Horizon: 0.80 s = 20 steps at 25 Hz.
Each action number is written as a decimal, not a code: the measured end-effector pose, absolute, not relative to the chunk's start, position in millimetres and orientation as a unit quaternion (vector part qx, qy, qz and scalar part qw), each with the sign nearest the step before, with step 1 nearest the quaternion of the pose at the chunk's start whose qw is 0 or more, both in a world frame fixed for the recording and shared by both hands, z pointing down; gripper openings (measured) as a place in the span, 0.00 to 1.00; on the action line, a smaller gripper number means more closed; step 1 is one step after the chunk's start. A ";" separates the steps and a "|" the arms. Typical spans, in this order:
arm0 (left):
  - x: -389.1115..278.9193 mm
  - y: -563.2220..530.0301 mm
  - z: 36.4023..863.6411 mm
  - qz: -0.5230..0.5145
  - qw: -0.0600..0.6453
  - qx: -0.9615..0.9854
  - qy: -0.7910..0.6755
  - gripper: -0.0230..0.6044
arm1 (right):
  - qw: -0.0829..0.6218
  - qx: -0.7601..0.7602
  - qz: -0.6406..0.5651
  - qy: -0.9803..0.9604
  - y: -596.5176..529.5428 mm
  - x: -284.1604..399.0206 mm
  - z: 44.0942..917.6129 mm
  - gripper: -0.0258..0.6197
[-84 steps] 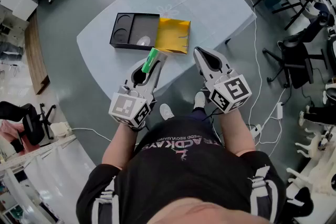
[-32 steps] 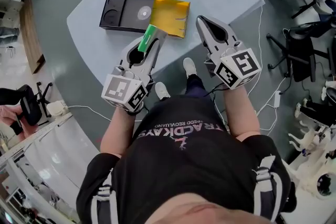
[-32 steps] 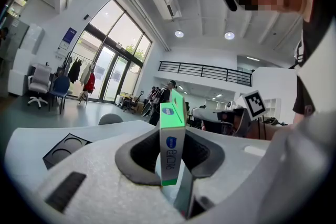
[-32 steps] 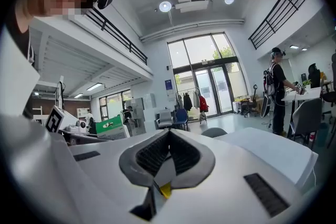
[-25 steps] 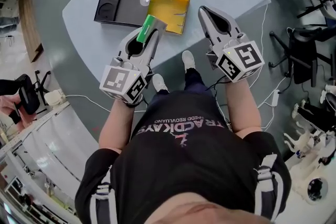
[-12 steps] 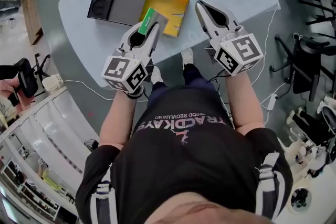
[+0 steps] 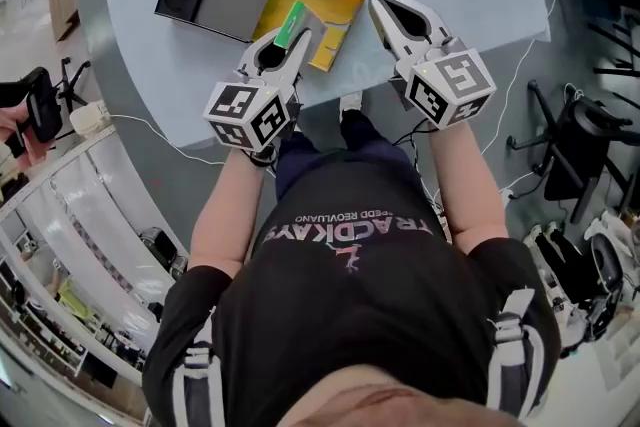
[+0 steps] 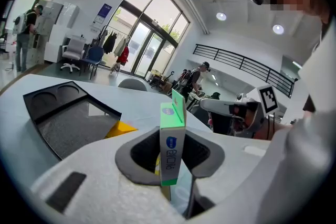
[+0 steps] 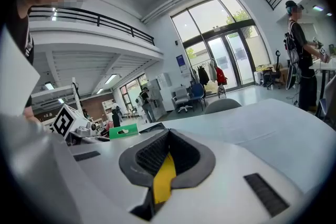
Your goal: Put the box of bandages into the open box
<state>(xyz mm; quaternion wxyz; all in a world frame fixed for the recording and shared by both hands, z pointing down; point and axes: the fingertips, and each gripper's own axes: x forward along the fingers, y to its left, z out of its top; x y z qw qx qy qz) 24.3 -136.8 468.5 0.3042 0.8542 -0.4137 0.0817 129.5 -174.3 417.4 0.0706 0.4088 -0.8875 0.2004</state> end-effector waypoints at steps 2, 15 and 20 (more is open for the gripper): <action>27.9 -140.6 479.3 0.087 0.312 0.847 -0.421 0.20 | 0.077 0.398 0.209 -0.890 -178.4 130.5 428.8 0.06; 40.1 -157.7 541.7 0.112 0.378 0.808 -0.437 0.20 | 0.096 0.370 0.249 -0.890 -195.4 141.0 468.1 0.06; 39.2 -160.2 558.2 0.111 0.408 0.793 -0.438 0.20 | 0.095 0.369 0.261 -0.887 -197.0 141.8 474.8 0.06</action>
